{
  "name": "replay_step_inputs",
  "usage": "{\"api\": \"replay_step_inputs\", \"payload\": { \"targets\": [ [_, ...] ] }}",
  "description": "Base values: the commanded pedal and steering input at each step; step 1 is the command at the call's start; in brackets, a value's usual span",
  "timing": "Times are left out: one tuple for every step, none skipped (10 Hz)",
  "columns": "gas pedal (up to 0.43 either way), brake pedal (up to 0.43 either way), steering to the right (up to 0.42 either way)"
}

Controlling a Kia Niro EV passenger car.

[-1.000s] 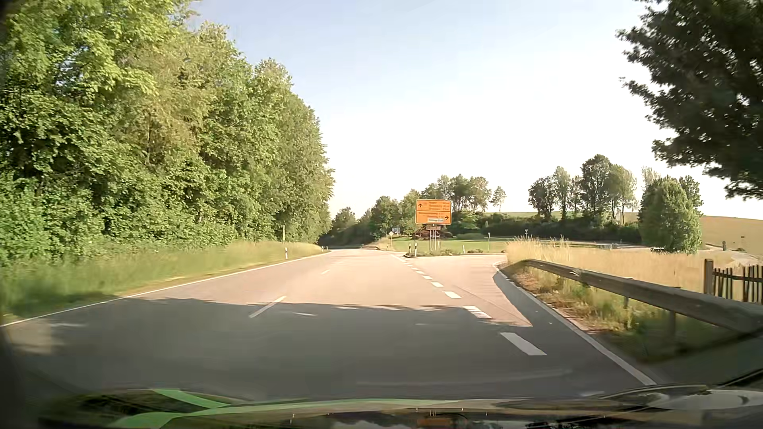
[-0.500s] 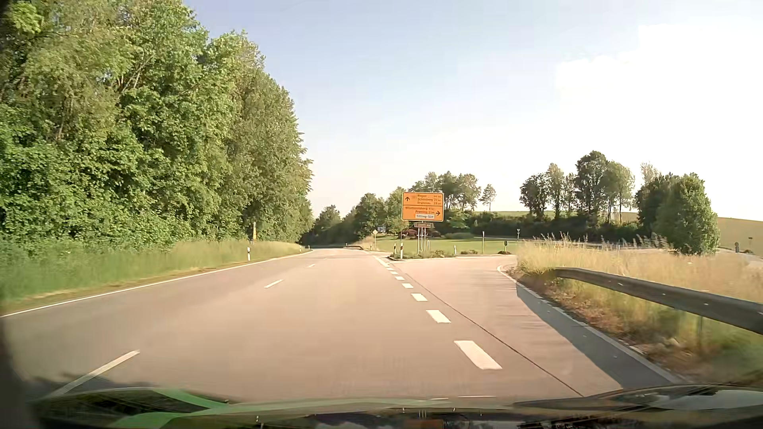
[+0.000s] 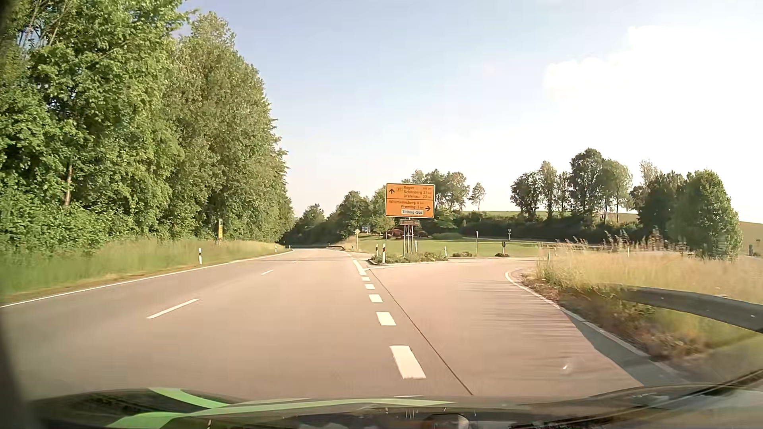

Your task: Follow the waypoints while adhering to traffic rules and regulations

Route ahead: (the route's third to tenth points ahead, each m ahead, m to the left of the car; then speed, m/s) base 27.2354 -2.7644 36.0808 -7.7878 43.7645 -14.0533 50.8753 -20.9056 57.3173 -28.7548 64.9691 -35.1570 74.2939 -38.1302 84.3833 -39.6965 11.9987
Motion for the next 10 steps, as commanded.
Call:
{"api": "replay_step_inputs", "payload": {
  "targets": [
    [0.000, 0.207, 0.031],
    [0.000, 0.207, 0.037],
    [0.000, 0.207, 0.043],
    [0.000, 0.207, 0.044],
    [0.000, 0.207, 0.044],
    [0.000, 0.207, 0.045],
    [0.000, 0.207, 0.047],
    [0.000, 0.201, 0.051],
    [0.000, 0.201, 0.053],
    [0.000, 0.201, 0.057]
  ]
}}
